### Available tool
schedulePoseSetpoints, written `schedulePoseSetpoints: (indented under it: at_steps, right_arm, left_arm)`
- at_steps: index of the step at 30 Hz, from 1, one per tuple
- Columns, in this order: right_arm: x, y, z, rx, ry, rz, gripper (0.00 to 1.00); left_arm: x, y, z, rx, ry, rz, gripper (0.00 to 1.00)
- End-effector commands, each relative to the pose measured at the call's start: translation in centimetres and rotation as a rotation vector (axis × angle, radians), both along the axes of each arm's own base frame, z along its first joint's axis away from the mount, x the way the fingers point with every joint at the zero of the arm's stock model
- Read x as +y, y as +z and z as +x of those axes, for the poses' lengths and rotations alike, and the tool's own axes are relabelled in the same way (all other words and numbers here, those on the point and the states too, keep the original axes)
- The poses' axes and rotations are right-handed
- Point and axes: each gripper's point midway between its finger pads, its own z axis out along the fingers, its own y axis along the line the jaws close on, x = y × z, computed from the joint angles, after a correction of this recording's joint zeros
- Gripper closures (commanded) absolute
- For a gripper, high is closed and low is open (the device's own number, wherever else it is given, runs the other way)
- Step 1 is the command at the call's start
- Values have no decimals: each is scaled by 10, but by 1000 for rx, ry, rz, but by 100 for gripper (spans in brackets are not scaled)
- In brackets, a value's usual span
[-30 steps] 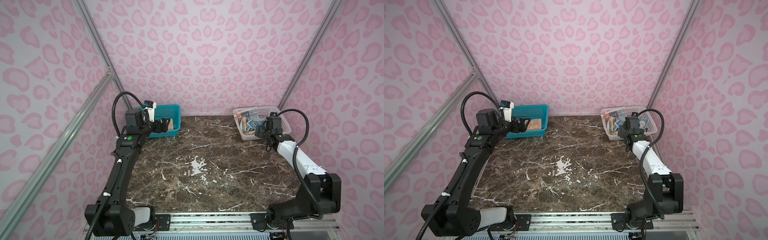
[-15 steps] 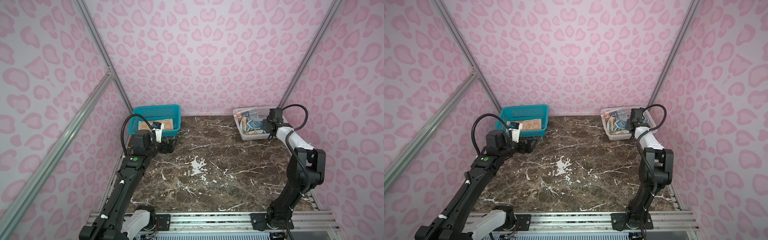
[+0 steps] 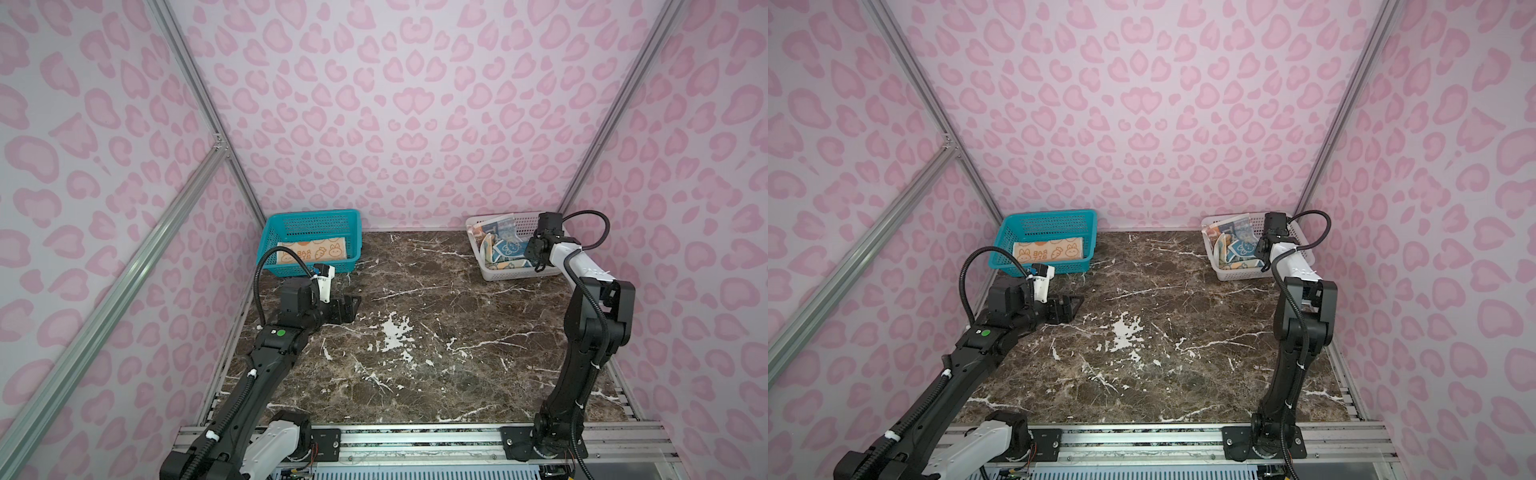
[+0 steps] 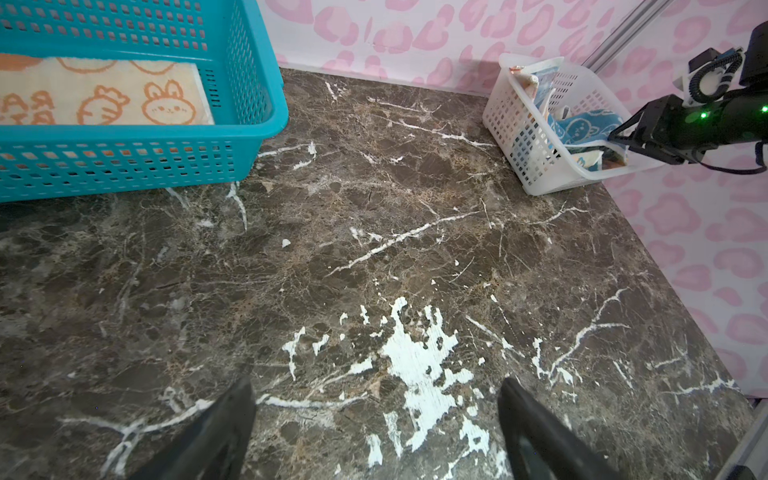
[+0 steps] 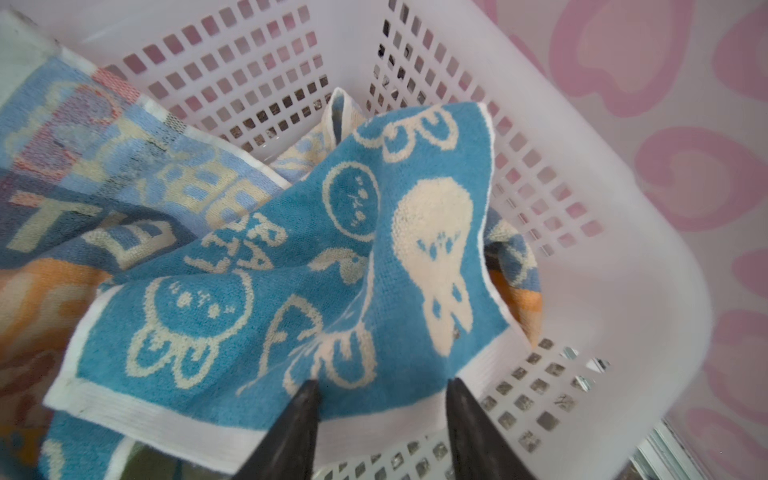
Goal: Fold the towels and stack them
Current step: 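Grasp the blue bunny towel in the white basket with the right gripper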
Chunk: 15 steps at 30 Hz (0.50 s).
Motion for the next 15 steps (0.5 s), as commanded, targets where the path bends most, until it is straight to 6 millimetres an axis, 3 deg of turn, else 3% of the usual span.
schedulePoseSetpoints:
  at_steps: [1, 9, 12, 15]
  right_arm:
    - [2, -4, 0, 9, 0, 13, 65]
    - [1, 9, 3, -20, 16, 2, 100]
    - [5, 15, 5, -39, 43, 4, 100]
    - [4, 19, 6, -56, 51, -5, 75]
  left_arm:
    - [-2, 2, 9, -22, 17, -21, 7]
    - [-8, -7, 16, 13, 5, -18, 8]
    - [-9, -7, 17, 10, 4, -18, 8]
    - [-9, -7, 18, 11, 5, -18, 8]
